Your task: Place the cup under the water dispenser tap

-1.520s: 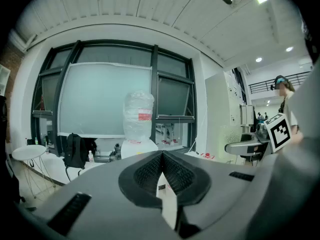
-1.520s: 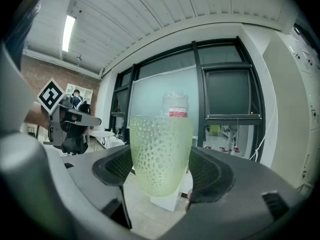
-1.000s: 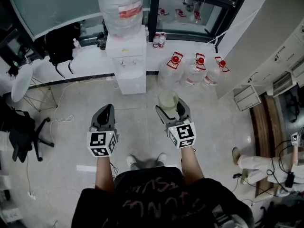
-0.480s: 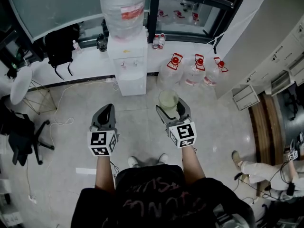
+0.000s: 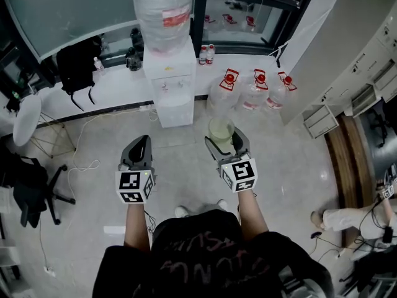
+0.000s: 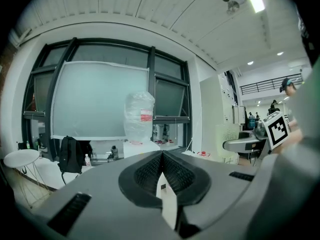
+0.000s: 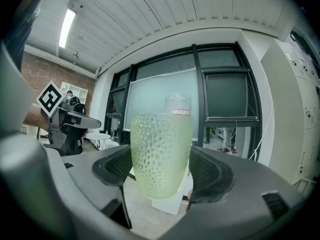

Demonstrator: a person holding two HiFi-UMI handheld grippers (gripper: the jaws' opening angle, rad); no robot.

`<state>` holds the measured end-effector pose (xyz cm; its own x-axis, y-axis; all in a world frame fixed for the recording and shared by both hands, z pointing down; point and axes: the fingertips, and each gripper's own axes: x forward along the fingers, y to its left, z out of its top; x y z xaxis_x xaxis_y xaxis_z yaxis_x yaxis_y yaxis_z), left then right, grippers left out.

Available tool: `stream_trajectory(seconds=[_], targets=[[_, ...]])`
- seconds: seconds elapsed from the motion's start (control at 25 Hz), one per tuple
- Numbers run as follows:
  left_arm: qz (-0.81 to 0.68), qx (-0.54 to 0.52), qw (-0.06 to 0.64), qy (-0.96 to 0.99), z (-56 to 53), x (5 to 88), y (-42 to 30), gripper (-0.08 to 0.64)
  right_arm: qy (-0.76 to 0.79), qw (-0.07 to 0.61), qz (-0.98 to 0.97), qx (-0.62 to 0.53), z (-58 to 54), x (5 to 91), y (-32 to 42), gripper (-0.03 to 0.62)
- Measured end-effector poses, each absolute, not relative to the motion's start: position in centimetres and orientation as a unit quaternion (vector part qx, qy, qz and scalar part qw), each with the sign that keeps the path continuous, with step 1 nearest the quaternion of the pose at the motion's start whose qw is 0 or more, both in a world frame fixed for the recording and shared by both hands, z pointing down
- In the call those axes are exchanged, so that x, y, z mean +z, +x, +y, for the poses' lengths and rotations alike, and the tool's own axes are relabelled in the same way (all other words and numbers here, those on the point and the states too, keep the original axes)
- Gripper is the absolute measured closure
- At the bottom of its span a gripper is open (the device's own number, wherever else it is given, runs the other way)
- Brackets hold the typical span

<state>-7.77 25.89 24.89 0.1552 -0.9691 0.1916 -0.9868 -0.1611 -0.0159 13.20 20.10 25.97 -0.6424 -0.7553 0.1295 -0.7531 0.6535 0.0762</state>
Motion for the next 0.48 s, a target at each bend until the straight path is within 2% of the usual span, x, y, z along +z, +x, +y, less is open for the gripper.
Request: stream_trajectory(seconds=[0.48], targets=[[-0.632, 0.074, 0.064, 0.769, 25.2, 25.9, -10.8, 0.551, 0.436, 0.081, -0.896, -0.008, 20.0, 26.4, 10.9, 0.233]])
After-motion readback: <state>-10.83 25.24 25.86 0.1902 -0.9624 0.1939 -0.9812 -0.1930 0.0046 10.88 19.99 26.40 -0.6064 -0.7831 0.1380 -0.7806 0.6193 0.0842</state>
